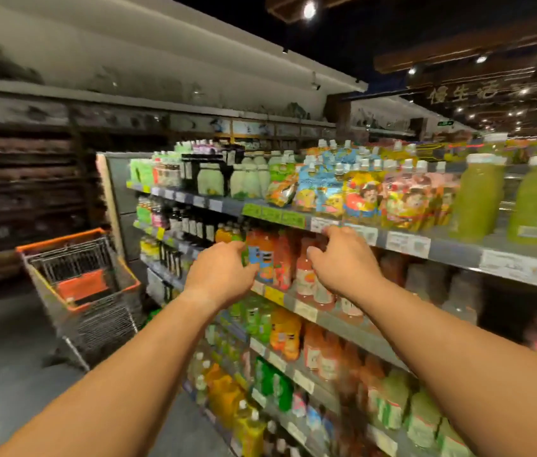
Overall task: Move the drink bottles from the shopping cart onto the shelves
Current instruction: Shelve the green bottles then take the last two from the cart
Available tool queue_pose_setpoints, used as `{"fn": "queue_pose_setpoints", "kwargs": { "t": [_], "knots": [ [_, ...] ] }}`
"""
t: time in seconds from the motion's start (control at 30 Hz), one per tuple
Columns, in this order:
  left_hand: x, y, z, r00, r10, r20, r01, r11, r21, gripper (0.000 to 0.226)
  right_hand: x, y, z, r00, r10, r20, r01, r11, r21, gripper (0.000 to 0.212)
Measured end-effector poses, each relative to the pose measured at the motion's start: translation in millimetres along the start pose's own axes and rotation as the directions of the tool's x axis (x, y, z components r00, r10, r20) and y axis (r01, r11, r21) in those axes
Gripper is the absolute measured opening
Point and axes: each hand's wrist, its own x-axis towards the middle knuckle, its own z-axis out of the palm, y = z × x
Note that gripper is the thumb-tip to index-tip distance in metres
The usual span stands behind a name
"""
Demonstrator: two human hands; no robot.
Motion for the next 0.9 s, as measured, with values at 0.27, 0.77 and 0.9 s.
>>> {"fn": "queue_pose_setpoints", "kwargs": {
  "t": [0.27, 0.77, 0.9],
  "knots": [
    [-107.6, -209.3, -40.2, 0.882, -0.471, 0.027, 0.469, 0.881, 0.063, 0.042, -62.8, -162.4, 157.2, 0.922, -0.219, 0.318, 0.178, 0.972, 0.153, 0.054],
    [-56.5, -386.8, -41.8, 0.801, -0.593, -0.083, 0.598, 0.798, 0.075, 0.039, -19.7, -303.9, 343.9, 0.816, -0.366, 0.449, 0.244, 0.92, 0.306, 0.058],
    [10.8, -432.1, 5.6, 0.792, -0.609, -0.05, 0.611, 0.789, 0.064, 0.044, 48.6, -309.1, 408.3, 0.819, -0.339, 0.462, 0.207, 0.927, 0.312, 0.061]
  ]
}}
